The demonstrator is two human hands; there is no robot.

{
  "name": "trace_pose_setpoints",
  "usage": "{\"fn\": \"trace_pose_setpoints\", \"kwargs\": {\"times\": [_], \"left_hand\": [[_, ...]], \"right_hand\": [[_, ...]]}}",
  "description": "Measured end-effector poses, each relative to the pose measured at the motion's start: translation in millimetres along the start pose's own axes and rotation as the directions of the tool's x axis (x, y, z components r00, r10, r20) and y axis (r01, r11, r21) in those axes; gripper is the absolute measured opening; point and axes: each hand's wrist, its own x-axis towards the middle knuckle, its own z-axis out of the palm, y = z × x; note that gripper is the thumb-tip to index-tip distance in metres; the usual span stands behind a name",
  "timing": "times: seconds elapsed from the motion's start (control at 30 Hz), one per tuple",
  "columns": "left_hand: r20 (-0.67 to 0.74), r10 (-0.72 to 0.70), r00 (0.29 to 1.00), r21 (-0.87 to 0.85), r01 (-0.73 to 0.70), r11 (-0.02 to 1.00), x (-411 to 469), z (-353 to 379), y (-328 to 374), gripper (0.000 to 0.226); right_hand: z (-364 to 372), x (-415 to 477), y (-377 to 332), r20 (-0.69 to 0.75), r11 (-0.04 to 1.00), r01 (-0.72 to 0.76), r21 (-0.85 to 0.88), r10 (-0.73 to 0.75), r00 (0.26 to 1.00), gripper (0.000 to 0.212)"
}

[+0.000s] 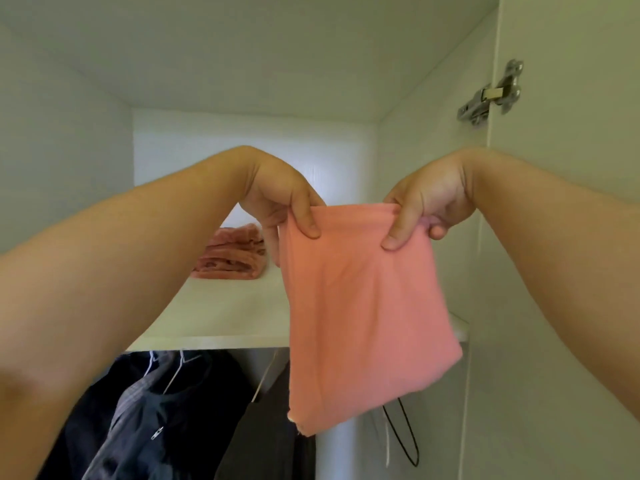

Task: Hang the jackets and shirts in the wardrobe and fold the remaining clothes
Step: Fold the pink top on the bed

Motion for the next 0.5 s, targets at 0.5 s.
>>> {"fn": "trace_pose_setpoints", "kwargs": {"times": [0.5], "left_hand": [[-0.609, 0.654, 0.448, 0.766, 0.12, 0.632, 147, -100, -18, 0.031]], "right_hand": [[-50, 142, 60, -0.912, 0.947, -0.117, -0.299, -0.247, 0.326, 0.024]]}}
